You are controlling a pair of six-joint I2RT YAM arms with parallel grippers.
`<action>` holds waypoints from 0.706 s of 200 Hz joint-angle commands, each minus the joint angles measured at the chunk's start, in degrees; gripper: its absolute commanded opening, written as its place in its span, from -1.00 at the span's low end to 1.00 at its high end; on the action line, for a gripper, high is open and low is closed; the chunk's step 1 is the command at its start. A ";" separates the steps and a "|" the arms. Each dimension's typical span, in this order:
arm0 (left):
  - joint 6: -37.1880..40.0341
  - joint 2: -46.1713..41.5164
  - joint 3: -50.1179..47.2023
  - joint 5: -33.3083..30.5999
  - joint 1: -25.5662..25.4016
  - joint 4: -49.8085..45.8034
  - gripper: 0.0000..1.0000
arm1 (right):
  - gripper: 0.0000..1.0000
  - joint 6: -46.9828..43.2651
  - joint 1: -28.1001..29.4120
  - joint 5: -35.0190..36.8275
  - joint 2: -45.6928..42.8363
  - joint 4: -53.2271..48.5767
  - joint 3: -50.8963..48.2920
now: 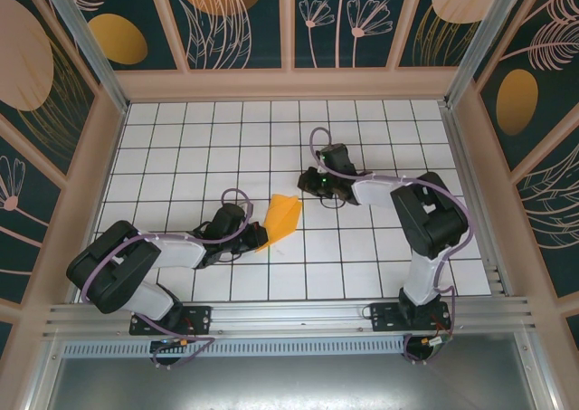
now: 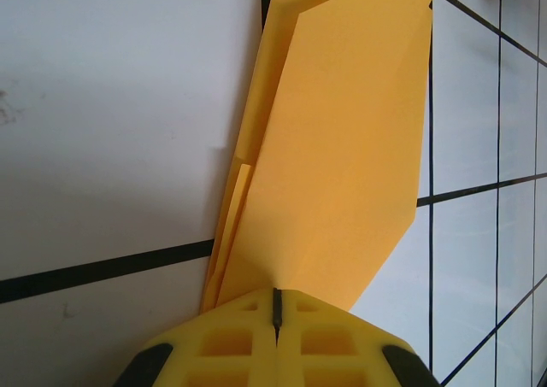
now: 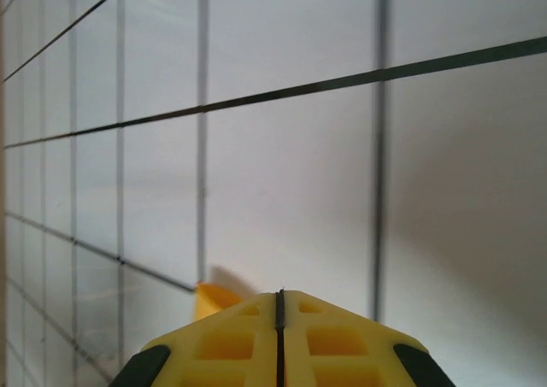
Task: Fold a paper plane with a square sheet of paper (pick it up from the middle)
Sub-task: Fourth fold the wing at the center of the table.
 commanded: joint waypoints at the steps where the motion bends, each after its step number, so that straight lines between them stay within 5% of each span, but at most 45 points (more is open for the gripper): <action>1: 1.29 1.67 -3.09 -2.02 -0.25 -11.74 -1.00 | -0.79 0.27 3.96 -3.30 -2.82 2.00 -1.51; 53: 1.37 1.96 -2.30 -1.55 -0.26 -11.66 -1.00 | -0.80 5.44 9.01 -6.54 1.41 9.01 -4.41; 141: 2.25 -2.40 0.74 -0.31 -0.24 -15.64 -1.00 | -0.86 4.16 9.25 -1.09 6.02 3.91 -6.88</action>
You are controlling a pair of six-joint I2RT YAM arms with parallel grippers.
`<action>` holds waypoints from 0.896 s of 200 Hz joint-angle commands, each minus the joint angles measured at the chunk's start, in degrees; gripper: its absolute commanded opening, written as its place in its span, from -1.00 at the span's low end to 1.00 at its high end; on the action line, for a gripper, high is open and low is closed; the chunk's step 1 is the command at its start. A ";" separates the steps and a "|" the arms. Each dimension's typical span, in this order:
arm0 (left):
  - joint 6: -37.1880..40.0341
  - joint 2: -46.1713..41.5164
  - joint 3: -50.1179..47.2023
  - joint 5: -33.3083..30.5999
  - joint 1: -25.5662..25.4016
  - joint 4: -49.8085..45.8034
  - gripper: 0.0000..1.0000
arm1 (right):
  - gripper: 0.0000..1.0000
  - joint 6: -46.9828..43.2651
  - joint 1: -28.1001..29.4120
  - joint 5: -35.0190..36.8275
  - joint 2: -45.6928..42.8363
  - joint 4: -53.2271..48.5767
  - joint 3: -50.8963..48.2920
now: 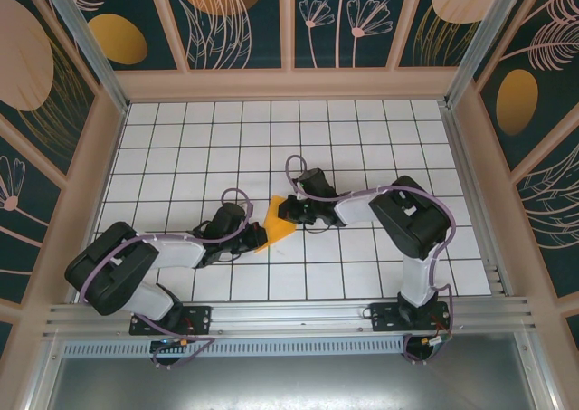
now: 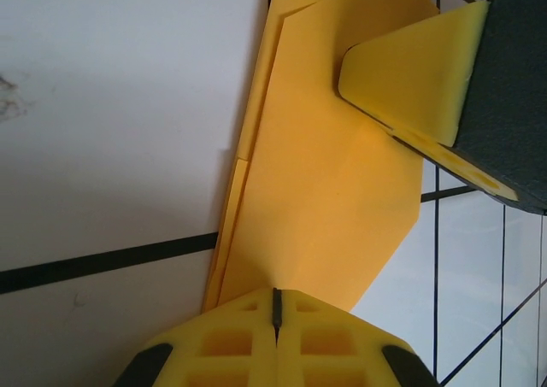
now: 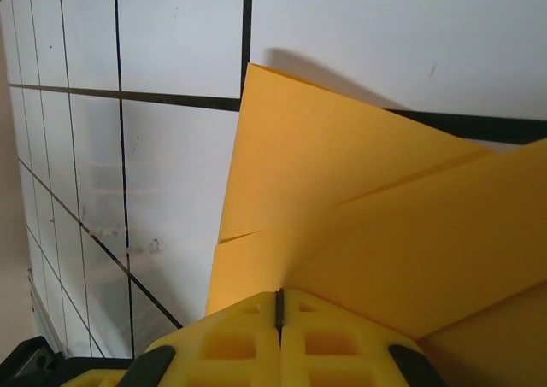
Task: Fold a paper plane with a square sheet of paper (pick it up from the middle)
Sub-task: Fourth fold the wing at the center of the table.
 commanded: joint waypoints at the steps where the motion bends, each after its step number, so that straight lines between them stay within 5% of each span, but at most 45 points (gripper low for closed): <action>1: 1.75 -1.54 0.15 -0.33 -0.21 -12.85 -1.00 | -0.86 -1.41 -0.26 3.45 1.43 -4.10 -1.02; 53: 2.92 -8.57 8.43 0.37 -0.22 -17.47 -0.86 | -0.85 -2.28 -0.27 3.79 0.77 -5.15 -1.08; 147: -0.46 5.82 9.16 3.82 0.21 -4.70 -0.87 | -0.85 -1.69 -0.18 4.07 1.27 -6.05 -1.17; 179: -1.50 5.19 5.97 2.81 0.21 -7.02 -0.89 | -0.85 -1.76 -0.16 4.29 0.89 -6.48 -1.65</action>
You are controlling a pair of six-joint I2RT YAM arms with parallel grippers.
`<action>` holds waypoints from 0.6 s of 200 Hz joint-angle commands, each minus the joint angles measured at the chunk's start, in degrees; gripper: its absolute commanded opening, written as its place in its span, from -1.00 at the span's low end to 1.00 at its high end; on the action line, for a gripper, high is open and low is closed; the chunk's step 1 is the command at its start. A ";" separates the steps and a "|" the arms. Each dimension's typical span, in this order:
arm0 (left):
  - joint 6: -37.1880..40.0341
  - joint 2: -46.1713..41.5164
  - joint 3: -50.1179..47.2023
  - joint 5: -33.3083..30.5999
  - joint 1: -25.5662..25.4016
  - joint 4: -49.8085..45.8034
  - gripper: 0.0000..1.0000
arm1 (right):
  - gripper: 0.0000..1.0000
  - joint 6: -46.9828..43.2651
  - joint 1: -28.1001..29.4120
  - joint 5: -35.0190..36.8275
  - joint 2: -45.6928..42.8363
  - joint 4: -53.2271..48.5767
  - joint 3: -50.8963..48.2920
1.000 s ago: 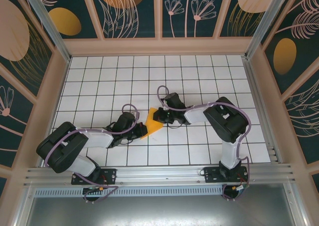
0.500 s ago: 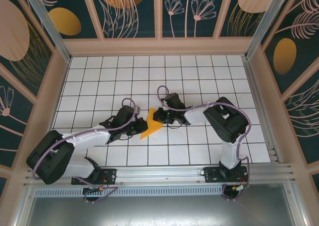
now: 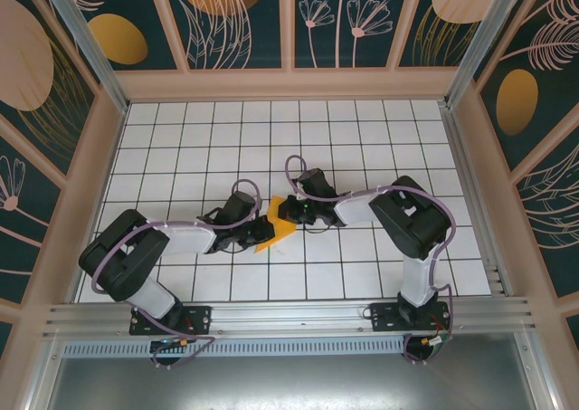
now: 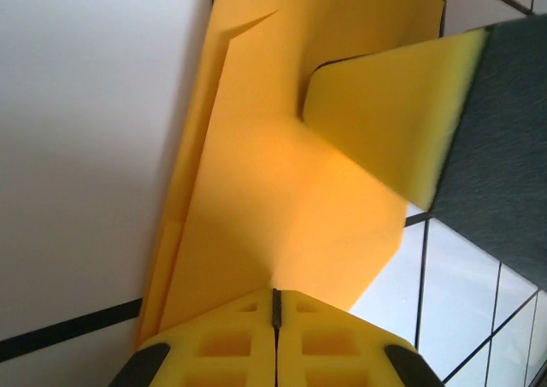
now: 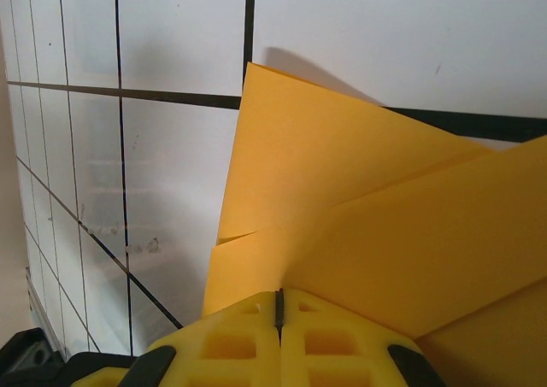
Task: Fold a paper plane with a square sheet of paper (pick it up from the middle)
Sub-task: Fourth fold the wing at the center of the table.
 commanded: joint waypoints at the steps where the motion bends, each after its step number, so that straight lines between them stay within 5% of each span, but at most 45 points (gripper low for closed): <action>1: -1.39 -1.04 -3.06 -0.50 0.17 -0.32 -0.88 | -0.85 -1.35 -0.16 4.23 0.90 -6.14 -1.72; 120: -5.68 -17.66 -19.82 -1.28 0.16 -7.45 -0.87 | -0.86 -1.50 -0.34 5.92 1.16 -8.10 -1.19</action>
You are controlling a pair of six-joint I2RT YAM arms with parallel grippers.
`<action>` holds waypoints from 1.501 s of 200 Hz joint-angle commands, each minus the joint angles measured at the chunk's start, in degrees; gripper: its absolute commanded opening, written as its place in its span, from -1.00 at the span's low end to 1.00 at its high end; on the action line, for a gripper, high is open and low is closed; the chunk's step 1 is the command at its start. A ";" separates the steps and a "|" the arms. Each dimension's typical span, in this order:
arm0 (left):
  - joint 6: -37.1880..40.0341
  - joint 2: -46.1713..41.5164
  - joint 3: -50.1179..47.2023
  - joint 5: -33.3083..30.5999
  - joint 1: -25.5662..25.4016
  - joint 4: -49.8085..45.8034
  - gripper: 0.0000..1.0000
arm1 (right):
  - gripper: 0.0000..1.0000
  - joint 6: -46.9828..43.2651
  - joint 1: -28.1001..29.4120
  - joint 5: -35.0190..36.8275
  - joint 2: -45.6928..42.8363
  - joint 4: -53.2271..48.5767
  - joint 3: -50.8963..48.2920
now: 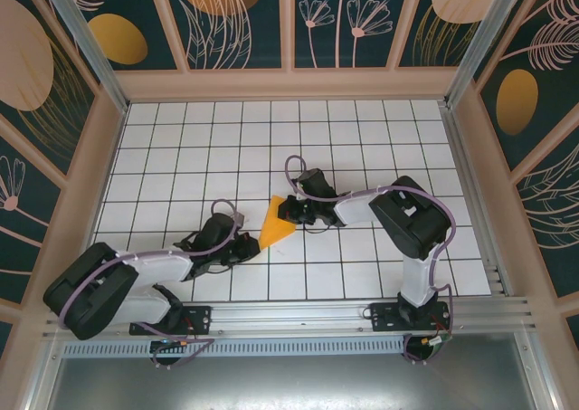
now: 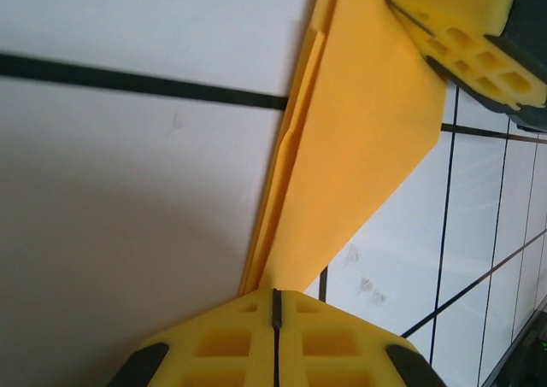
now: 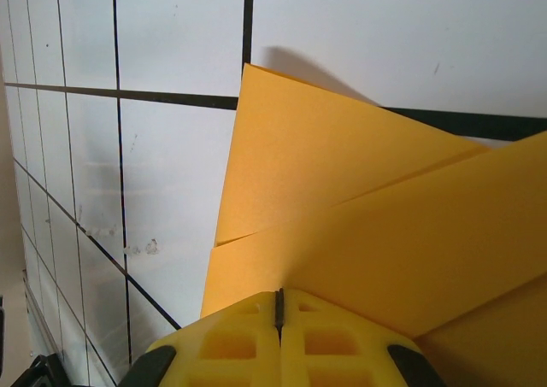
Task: Fold a paper plane with a square sheet of paper (pick it up from the middle)
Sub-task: Fourth fold the wing at the center of the table.
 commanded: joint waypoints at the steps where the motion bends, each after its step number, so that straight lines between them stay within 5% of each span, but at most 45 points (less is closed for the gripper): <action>1: -1.51 -1.08 -3.30 -0.93 0.05 -10.82 -0.87 | -0.85 -1.47 -0.45 5.31 1.20 -7.81 -1.26; 84: -0.53 -13.40 2.13 -4.21 0.11 -12.52 -0.81 | -0.85 -0.62 -0.27 5.05 0.89 -7.11 -1.33; 175: 3.82 8.74 12.40 -2.86 0.06 -5.06 -0.87 | -0.84 -0.62 -0.23 4.35 -0.20 -6.58 -0.63; 300: 3.93 10.97 7.57 -4.27 0.07 -5.88 -0.97 | -0.84 0.05 5.66 2.02 -4.62 -6.27 1.80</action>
